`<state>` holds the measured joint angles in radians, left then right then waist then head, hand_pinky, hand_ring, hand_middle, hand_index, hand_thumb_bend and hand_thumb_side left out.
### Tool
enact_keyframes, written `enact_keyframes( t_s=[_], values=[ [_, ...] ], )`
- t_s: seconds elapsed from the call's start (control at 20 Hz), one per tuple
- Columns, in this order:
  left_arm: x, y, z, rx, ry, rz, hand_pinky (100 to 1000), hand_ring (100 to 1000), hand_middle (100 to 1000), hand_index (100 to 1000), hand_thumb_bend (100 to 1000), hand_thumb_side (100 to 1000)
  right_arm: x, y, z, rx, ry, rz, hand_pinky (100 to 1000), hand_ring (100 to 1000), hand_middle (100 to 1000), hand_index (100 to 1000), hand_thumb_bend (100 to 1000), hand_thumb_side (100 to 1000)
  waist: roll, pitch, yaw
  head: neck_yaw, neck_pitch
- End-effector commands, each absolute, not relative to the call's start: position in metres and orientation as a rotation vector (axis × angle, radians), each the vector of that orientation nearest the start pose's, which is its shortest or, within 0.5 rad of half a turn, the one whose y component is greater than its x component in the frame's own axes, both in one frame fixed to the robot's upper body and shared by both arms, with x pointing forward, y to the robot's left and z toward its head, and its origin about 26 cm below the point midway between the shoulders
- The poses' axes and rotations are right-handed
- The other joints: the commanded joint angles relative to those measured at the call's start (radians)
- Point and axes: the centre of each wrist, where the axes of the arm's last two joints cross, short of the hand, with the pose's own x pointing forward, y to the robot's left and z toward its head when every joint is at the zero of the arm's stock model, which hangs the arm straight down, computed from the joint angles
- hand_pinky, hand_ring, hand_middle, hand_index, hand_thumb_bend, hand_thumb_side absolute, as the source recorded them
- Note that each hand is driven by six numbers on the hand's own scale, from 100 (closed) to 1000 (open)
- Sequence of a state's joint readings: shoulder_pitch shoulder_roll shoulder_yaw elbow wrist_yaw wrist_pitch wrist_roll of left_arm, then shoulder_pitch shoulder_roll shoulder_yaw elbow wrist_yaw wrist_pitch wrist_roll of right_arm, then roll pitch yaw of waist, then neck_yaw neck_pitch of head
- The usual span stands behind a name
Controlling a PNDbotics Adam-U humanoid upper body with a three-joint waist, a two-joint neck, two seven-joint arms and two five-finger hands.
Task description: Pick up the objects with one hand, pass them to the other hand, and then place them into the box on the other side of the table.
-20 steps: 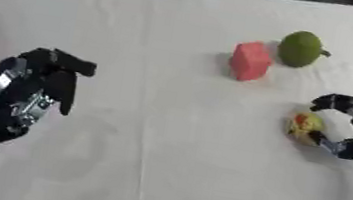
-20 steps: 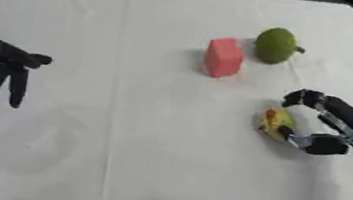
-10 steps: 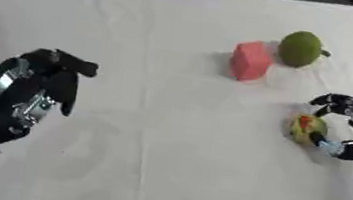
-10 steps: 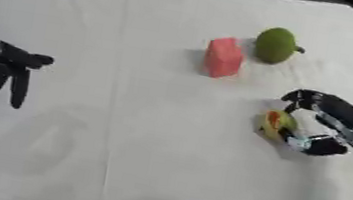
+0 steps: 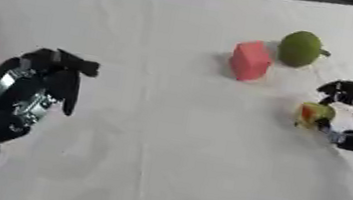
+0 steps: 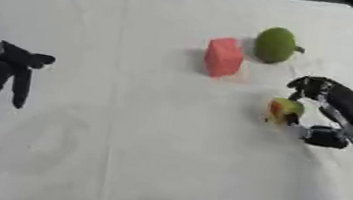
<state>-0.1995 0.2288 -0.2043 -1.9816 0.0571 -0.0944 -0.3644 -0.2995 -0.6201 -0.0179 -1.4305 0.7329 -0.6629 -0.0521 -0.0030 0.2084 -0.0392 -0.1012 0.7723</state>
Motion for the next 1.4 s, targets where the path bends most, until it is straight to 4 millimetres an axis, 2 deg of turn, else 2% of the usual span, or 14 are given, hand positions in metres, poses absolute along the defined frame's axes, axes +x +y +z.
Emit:
enact_keyframes(
  t_s=[0.05, 0.35, 0.55, 0.7, 0.95, 1.4],
  values=[
    [0.285, 0.206, 0.153, -0.345, -2.129, -0.795, 904, 271, 312, 690, 100, 674, 0.343, -0.366, 0.155, -0.892, -2.235, 1.261, 878, 714, 744, 360, 100, 183, -0.004, -0.015, -0.004, 0.012, -0.002],
    [0.289, 0.208, 0.153, -0.265, -2.113, -0.896, 920, 304, 342, 715, 100, 629, 0.316, -0.292, 0.210, -0.632, -2.637, 1.076, 877, 692, 738, 361, 100, 185, -0.006, -0.017, -0.004, 0.021, -0.002],
    [0.296, 0.203, 0.152, -0.229, -2.103, -1.005, 930, 341, 376, 761, 100, 602, 0.304, -0.256, 0.227, -0.364, -2.757, 1.061, 878, 679, 732, 359, 100, 182, -0.009, -0.020, 0.000, 0.020, -0.002],
    [0.302, 0.197, 0.153, -0.210, -2.113, -1.102, 938, 397, 428, 845, 100, 591, 0.304, -0.239, 0.228, -0.174, -2.770, 1.105, 879, 663, 727, 354, 100, 195, -0.013, -0.023, 0.003, 0.015, -0.002],
    [0.307, 0.183, 0.164, -0.199, -2.181, -1.272, 923, 416, 452, 930, 100, 618, 0.304, -0.222, 0.229, 0.049, -2.729, 1.174, 880, 640, 715, 350, 100, 202, -0.016, -0.022, 0.010, 0.013, -0.002],
    [0.313, 0.160, 0.179, -0.186, -2.300, -1.328, 882, 391, 406, 947, 100, 627, 0.304, -0.203, 0.233, 0.246, -2.669, 1.205, 881, 618, 703, 345, 100, 209, -0.020, -0.019, 0.017, 0.004, -0.002]
  ],
)
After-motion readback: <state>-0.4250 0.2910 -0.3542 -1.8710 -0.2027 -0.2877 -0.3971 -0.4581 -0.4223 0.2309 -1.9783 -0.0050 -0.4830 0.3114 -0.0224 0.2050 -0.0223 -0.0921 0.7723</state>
